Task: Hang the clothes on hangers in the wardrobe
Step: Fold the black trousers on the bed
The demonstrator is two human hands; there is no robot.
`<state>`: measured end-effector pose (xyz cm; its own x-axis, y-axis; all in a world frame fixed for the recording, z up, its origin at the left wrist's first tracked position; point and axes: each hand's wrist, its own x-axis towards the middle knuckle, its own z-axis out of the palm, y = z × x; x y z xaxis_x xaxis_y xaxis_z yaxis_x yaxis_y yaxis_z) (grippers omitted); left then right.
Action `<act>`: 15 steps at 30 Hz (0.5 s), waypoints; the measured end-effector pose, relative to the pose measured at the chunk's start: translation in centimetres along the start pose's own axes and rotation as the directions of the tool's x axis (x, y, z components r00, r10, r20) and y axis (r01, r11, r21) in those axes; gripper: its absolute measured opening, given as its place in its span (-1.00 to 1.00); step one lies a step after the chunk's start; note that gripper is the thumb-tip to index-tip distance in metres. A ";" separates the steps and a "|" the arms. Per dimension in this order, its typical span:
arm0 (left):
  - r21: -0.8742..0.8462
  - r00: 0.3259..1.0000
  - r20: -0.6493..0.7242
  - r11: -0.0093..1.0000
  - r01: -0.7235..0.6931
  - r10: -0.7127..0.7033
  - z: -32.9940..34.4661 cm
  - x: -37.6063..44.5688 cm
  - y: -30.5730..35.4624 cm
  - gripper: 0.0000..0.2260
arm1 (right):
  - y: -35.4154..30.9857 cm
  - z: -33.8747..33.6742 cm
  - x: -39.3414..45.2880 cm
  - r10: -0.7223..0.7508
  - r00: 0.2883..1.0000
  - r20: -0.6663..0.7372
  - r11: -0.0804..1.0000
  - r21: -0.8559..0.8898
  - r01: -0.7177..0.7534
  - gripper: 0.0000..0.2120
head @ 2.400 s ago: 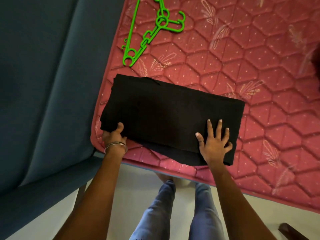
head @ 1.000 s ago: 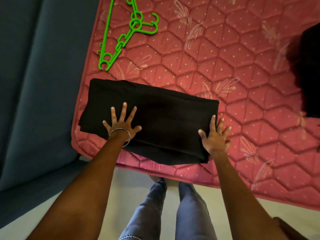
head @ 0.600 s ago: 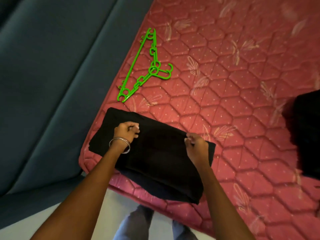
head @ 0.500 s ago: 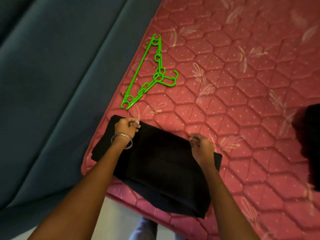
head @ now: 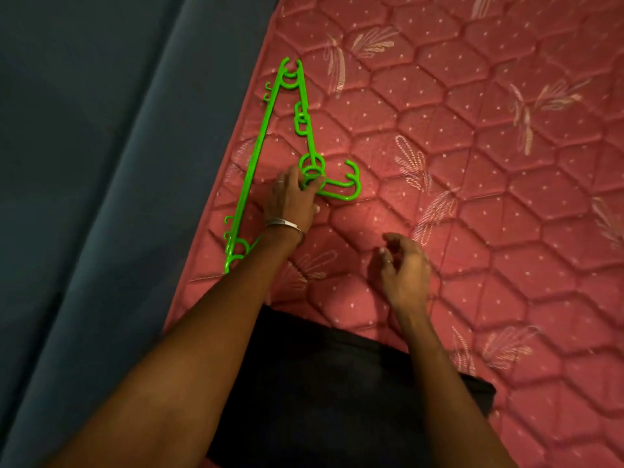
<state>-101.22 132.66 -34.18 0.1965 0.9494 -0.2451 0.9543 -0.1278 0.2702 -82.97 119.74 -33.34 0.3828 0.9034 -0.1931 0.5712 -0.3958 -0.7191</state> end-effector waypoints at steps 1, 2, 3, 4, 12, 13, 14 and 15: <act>0.070 1.000 -0.011 0.997 -0.012 0.013 0.2 0.3 0.3 -0.56 | 0.0 0.3 0.2 -0.005 1.000 -0.008 1.000 0.005 0.005 -0.71; 0.138 0.997 -0.050 0.989 -0.044 0.051 0.4 0.5 0.4 -0.59 | 0.1 0.5 0.4 -0.012 1.000 -0.016 1.000 0.006 0.012 -0.71; 0.159 0.989 -0.117 0.984 -0.076 0.095 0.2 0.4 0.7 -0.65 | 0.2 0.5 0.5 -0.018 1.000 -0.024 1.000 0.006 0.018 -0.72; 0.147 0.978 -0.170 0.985 -0.094 0.118 0.2 0.5 0.9 -0.71 | 0.3 0.6 0.6 -0.025 0.999 -0.037 1.000 0.002 0.025 -0.73; -0.186 0.907 -0.420 0.981 -0.059 -0.025 -1.6 -1.2 -0.2 -0.80 | -0.1 -0.3 -0.1 -0.001 0.996 -0.085 0.993 0.122 0.011 -0.77; -0.260 0.881 -0.466 0.964 -0.054 -0.076 -2.5 -1.7 -0.1 -0.80 | -0.3 -0.7 -0.5 0.003 0.996 -0.086 0.987 0.158 0.010 -0.79; -0.322 0.847 -0.516 0.945 -0.057 -0.125 -3.2 -2.0 -0.1 -0.79 | -0.5 -1.1 -0.8 0.015 0.996 -0.084 0.981 0.194 0.002 -0.80; -0.383 0.815 -0.552 0.922 -0.062 -0.175 -4.3 -2.4 0.1 -0.77 | -0.7 -1.8 -1.1 0.031 0.997 -0.077 0.973 0.232 -0.012 -0.82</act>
<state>-102.54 131.58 -29.51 -0.1308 0.9548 0.2670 0.7813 -0.0666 0.6206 -82.51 118.72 -31.47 0.4554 0.8752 -0.1633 0.3826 -0.3580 -0.8517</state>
